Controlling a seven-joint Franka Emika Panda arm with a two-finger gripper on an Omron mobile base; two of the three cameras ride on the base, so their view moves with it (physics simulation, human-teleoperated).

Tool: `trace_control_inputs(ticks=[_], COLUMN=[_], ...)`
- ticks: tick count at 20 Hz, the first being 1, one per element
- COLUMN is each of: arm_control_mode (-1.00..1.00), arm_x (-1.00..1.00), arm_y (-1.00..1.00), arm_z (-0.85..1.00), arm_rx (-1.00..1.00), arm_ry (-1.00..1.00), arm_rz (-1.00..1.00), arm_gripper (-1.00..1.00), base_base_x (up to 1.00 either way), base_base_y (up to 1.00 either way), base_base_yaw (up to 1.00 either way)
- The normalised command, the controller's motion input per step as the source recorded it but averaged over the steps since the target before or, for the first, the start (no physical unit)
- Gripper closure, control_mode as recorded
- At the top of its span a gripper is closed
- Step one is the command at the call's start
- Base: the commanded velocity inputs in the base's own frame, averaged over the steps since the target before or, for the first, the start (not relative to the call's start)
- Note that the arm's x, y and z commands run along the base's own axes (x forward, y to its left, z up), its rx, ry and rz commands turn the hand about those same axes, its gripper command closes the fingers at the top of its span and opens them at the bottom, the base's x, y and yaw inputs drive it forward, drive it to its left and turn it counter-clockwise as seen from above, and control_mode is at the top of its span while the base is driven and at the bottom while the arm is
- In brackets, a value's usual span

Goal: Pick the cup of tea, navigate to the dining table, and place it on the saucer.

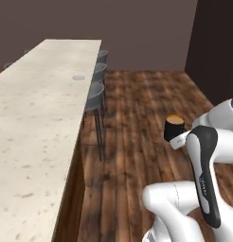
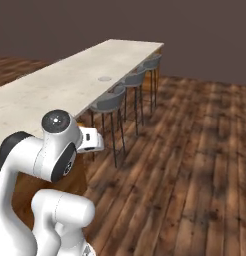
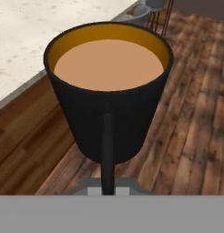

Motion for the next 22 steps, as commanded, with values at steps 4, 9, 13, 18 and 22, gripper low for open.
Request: trace_control_inputs(ticks=[4, 9, 13, 18, 22], arm_control_mode=[1.0, 1.0, 1.0, 1.0, 1.0], arm_x=[0.0, 0.0, 0.0, 0.0, 0.0], arm_y=[0.0, 0.0, 0.0, 0.0, 0.0], arm_z=[0.0, 0.0, 0.0, 0.0, 0.0], arm_rx=[0.0, 0.0, 0.0, 0.0, 0.0], arm_ry=[0.0, 0.0, 0.0, 0.0, 0.0], arm_rz=[0.0, 0.0, 0.0, 0.0, 0.0], arm_gripper=[1.0, 1.0, 1.0, 1.0, 1.0], base_base_x=[1.0, 1.0, 1.0, 1.0, 1.0], base_base_y=[-0.54, -0.61, -0.56, -0.63, -0.58], base_base_yaw=[0.01, 0.08, 0.14, 0.31, 0.43])
